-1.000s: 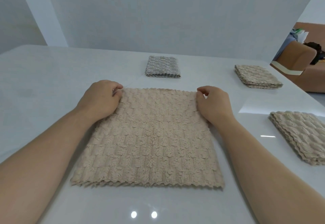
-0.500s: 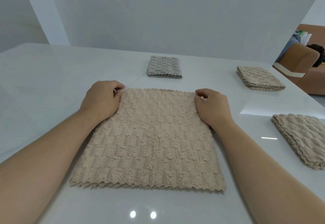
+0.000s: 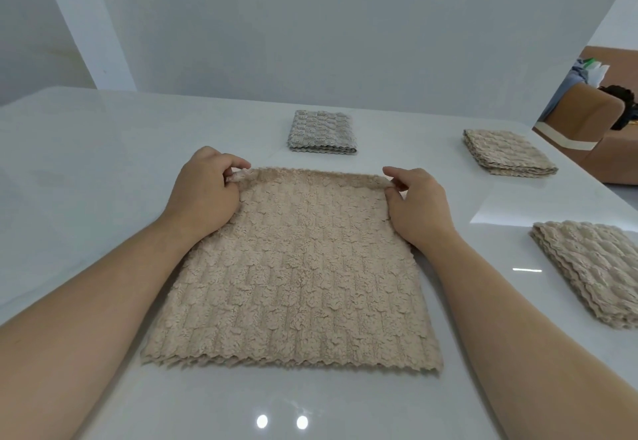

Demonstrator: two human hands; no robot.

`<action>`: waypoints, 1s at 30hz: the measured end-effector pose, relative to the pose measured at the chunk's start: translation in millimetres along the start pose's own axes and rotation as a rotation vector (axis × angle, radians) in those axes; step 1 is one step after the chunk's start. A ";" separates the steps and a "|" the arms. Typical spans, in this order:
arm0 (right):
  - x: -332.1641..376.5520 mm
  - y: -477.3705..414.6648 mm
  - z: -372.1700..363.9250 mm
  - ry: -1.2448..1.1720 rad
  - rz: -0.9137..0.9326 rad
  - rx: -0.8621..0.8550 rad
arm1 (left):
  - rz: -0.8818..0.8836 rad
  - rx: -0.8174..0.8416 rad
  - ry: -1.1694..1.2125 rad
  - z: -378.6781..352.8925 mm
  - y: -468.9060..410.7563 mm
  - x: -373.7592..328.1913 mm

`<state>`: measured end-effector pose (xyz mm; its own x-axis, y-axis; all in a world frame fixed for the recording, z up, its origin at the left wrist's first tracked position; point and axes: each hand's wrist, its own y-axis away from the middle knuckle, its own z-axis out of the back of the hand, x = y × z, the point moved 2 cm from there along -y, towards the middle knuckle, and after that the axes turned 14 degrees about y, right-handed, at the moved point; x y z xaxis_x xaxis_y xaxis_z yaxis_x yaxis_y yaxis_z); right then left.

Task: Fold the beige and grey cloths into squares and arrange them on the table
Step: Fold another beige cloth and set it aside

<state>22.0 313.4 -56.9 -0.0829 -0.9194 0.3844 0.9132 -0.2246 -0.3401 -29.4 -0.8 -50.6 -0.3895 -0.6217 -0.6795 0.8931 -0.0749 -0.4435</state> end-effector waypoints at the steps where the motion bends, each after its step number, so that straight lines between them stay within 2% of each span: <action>1: 0.4 -0.1 -0.4 -0.003 0.007 -0.001 | 0.004 -0.005 0.001 0.4 0.3 -0.6; 10: 17.8 2.5 18.5 -0.022 0.009 -0.006 | -0.009 -0.031 0.016 5.8 6.1 -13.1; 16: 20.6 22.9 41.9 -0.105 -0.090 0.050 | 0.135 -0.092 0.161 21.6 12.8 -28.6; 22: 28.8 61.3 61.1 -0.299 -0.158 0.140 | 0.207 -0.040 0.291 37.8 46.4 -27.3; 30: 32.8 99.9 78.3 -0.335 -0.149 0.170 | 0.101 0.059 0.266 45.6 89.3 -44.1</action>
<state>141.7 286.1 -11.1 -0.1098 -0.7184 0.6870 0.9563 -0.2649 -0.1241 77.8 -15.6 -33.6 -0.3367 -0.4024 -0.8513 0.9388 -0.0735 -0.3365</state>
